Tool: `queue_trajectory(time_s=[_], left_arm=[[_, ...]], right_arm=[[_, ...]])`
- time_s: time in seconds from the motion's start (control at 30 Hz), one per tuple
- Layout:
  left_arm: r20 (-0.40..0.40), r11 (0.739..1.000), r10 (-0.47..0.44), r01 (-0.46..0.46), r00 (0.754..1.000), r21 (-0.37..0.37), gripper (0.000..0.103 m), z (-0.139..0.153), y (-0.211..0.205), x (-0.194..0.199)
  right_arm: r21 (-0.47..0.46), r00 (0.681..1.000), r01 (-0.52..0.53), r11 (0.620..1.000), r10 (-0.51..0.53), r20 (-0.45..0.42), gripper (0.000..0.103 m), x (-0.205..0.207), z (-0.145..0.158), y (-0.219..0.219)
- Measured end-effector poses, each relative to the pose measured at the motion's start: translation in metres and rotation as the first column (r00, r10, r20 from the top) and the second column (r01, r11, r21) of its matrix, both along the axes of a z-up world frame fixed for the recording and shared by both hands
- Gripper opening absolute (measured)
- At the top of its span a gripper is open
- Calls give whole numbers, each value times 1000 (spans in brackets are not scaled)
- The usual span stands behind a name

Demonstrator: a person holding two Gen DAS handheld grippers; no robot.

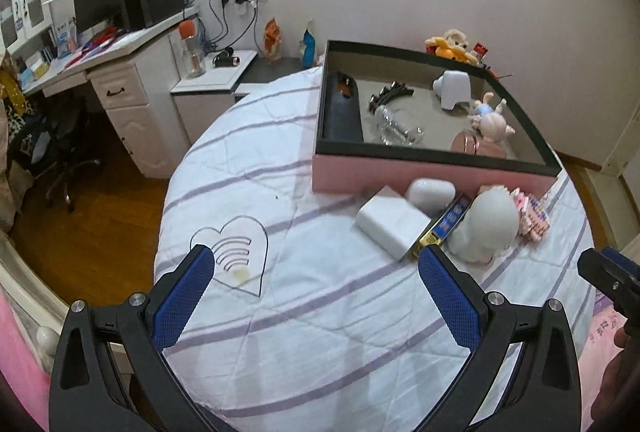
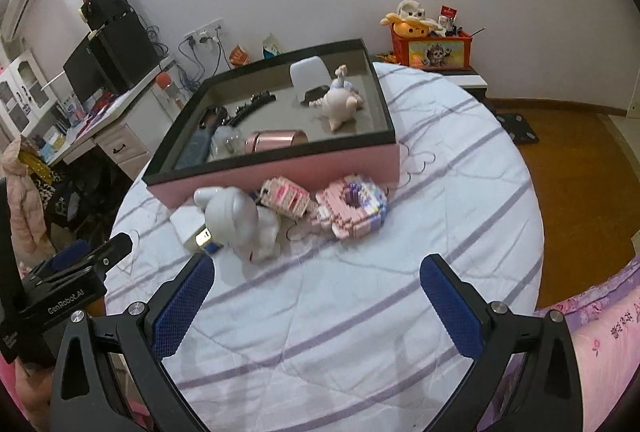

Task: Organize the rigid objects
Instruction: 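Withdraw both open tools from the box toward the remaining objects, then grasp the white charger with the left tool while the right tool grasps the pink block figure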

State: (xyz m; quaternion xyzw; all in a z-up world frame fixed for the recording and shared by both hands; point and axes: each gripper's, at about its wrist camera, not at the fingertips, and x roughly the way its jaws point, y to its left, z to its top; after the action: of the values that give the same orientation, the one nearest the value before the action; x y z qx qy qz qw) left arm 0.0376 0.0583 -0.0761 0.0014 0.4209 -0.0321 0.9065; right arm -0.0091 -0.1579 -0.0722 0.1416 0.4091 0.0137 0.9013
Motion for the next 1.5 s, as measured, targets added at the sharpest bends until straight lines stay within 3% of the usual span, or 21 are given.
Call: queue_trajectory(time_s=[0.77,1.5], left_arm=[[-66,997,-75,75,995,-1,103,-23,-25,15],[-109,999,-52,50,993,-16,103,-47,-43,62]], right_arm=[[-48,999,11,999,-13,-37,103,12,-12,-10],[-126,996,-5,992,-7,-94,103,48,-33,-19]])
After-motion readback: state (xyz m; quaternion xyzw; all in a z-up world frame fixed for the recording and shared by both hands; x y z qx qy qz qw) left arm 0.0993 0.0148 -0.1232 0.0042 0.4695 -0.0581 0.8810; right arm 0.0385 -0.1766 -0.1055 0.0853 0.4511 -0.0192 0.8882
